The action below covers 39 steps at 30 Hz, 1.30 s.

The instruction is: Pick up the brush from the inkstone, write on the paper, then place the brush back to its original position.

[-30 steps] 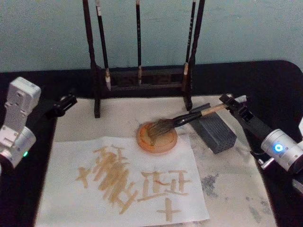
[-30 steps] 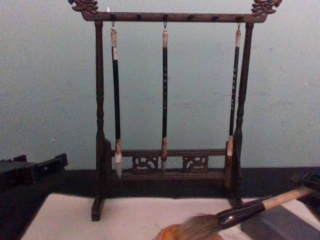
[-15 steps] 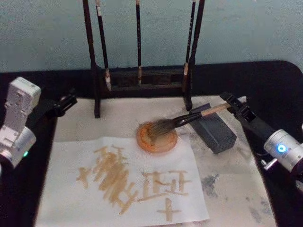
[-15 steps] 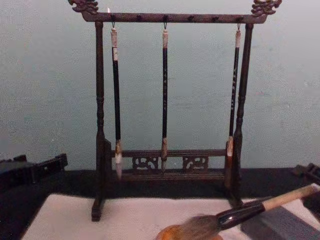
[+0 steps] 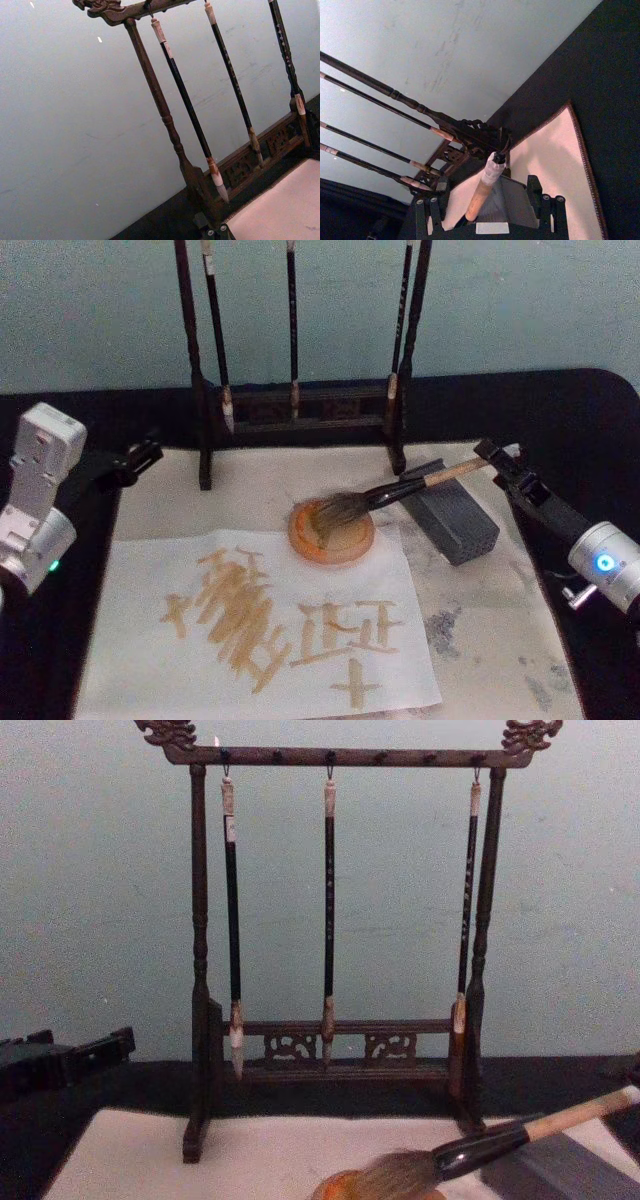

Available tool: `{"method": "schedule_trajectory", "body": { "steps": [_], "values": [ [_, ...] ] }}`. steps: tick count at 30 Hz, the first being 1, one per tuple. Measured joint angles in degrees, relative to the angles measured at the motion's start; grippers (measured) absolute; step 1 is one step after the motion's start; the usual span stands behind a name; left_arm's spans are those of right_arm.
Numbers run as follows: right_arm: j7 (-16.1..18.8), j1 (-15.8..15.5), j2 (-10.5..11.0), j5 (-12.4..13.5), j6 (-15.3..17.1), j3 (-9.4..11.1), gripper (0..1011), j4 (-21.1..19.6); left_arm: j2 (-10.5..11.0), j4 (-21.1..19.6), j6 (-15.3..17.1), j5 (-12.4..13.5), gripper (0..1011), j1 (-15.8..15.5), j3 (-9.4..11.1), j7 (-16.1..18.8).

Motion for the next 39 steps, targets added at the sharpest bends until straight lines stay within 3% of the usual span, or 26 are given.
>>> {"method": "schedule_trajectory", "body": {
  "steps": [8, 11, 13, 19, 26, 29, 31, 32, 33, 39],
  "values": [
    [-3.2, -3.2, 2.3, -2.8, -3.0, 0.5, 1001, -5.5, 0.0, 0.0, 0.0, 0.0, 1000, 0.0, 0.0, 0.0],
    [-5.4, -4.8, 3.9, -6.7, -4.8, 0.6, 1001, -8.9, 0.0, 0.0, 0.0, 0.0, 1002, 0.0, 0.0, 0.0],
    [-5.7, -5.1, 4.1, -7.3, -5.0, 0.6, 1001, -9.6, 0.0, 0.0, 0.0, 0.0, 1002, 0.0, 0.0, 0.0],
    [-11.1, -7.1, 7.5, -17.5, -8.1, -0.4, 1001, -16.0, 0.0, 0.0, 0.0, 0.0, 1002, 0.0, 0.0, 0.0],
    [-15.0, -7.5, 9.7, -26.5, -8.9, -2.0, 1001, -19.9, 0.0, 0.0, 0.0, 0.0, 1002, 0.0, 0.0, 0.0],
    [-15.4, -7.4, 10.2, -28.8, -8.8, -2.6, 1001, -20.8, 0.0, 0.0, 0.0, 0.0, 1002, 0.0, 0.0, 0.0],
    [-15.4, -7.1, 10.7, -31.8, -8.5, -3.5, 1001, -21.6, 0.0, 0.0, 0.0, 0.0, 1002, 0.0, 0.0, 0.0],
    [-15.4, -7.1, 10.7, -31.8, -8.5, -3.5, 1001, -21.6, 0.0, 0.0, 0.0, 0.0, 1002, 0.0, 0.0, 0.0],
    [-15.2, -6.8, 11.0, -33.9, -8.2, -4.3, 1001, -22.2, 0.0, 0.0, 0.0, 0.0, 1002, 0.0, 0.0, 0.0],
    [-14.6, -5.6, 11.3, -39.9, -7.1, -6.6, 1001, -23.8, 0.0, 0.0, 0.0, 0.0, 1002, 0.0, 0.0, 0.0]
  ]
}}
